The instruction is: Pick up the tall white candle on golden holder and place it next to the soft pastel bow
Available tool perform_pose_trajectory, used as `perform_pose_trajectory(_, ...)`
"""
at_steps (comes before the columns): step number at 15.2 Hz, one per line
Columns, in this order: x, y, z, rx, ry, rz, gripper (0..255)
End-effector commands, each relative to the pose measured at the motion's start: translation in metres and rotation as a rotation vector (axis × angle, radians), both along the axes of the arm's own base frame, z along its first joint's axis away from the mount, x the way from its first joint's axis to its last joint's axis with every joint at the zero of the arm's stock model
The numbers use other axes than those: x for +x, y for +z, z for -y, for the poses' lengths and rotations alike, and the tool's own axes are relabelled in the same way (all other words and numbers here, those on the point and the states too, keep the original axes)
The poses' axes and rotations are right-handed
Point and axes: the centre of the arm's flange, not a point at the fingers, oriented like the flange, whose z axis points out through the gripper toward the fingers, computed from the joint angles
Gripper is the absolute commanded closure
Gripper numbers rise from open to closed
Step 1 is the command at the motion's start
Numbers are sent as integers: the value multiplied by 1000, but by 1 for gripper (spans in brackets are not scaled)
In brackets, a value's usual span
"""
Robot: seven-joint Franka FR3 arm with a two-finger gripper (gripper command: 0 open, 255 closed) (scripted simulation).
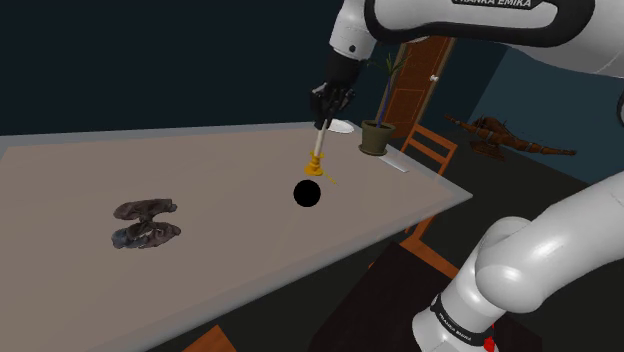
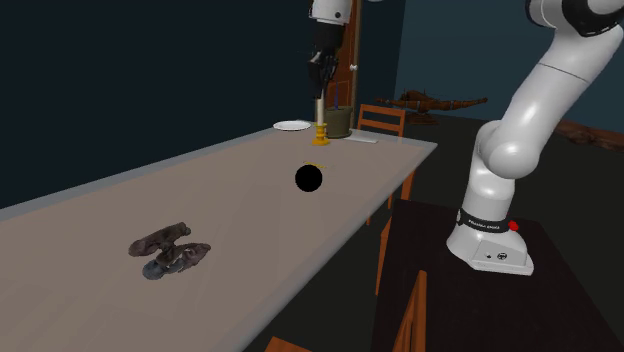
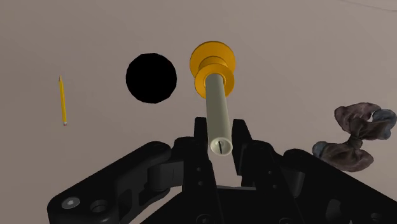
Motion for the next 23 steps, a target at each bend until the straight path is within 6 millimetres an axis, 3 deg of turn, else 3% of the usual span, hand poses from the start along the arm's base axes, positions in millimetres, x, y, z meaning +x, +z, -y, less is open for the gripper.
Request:
perform_pose_trajectory(1, 15, -1, -23, 1, -1, 1, 255)
perform_pose_trajectory(22, 157, 2, -262, 1, -1, 1, 255)
perform_pose_trajectory(23, 157, -4, -262, 1, -1, 1, 255)
